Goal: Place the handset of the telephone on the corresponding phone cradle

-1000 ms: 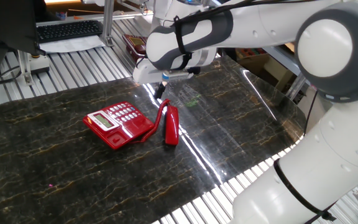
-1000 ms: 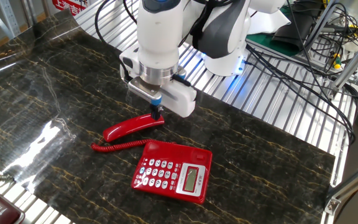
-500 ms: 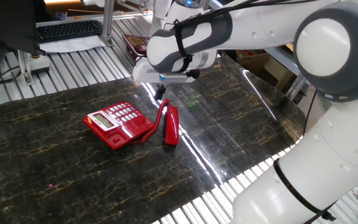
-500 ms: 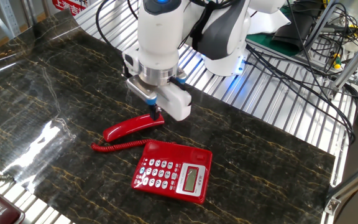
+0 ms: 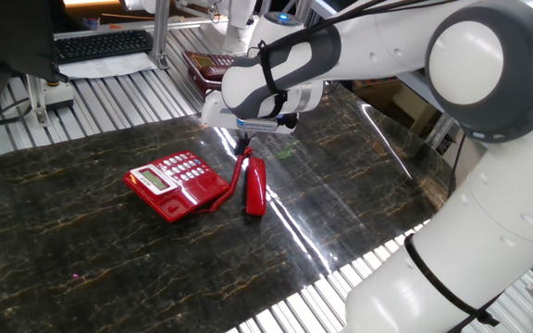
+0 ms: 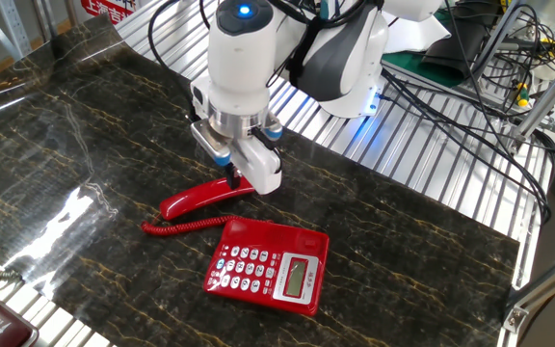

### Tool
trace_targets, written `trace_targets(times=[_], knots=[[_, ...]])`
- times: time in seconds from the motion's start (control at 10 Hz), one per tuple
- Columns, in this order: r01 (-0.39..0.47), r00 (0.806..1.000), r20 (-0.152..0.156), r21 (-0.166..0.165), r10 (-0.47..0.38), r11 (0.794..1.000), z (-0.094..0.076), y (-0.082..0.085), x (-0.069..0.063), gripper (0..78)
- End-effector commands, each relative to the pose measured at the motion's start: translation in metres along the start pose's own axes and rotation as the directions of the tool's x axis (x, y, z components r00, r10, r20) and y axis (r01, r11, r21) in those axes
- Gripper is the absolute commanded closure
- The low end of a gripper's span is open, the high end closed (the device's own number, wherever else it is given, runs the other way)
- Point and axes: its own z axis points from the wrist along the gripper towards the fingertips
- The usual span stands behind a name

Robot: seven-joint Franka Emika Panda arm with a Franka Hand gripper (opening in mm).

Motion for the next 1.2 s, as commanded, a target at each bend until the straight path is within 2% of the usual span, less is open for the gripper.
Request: trace_targets(times=[0.1,0.5,0.8,1.1,1.2], knots=[[0.040,0.999,-0.025,0.001,-0.040,0.999,-0.0001,-0.0013,-0.0011,77.6],[0.020,1.000,-0.021,0.000,-0.020,1.000,0.0003,-0.0015,-0.0010,77.6],[0.016,1.000,0.007,0.004,-0.016,1.000,0.0003,-0.0015,-0.0010,77.6],[0.037,0.999,-0.005,0.014,-0.037,0.999,0.0003,-0.0015,-0.0010,77.6],[0.027,1.000,-0.006,0.008,-0.027,1.000,0.0003,-0.0015,-0.0010,77.6]])
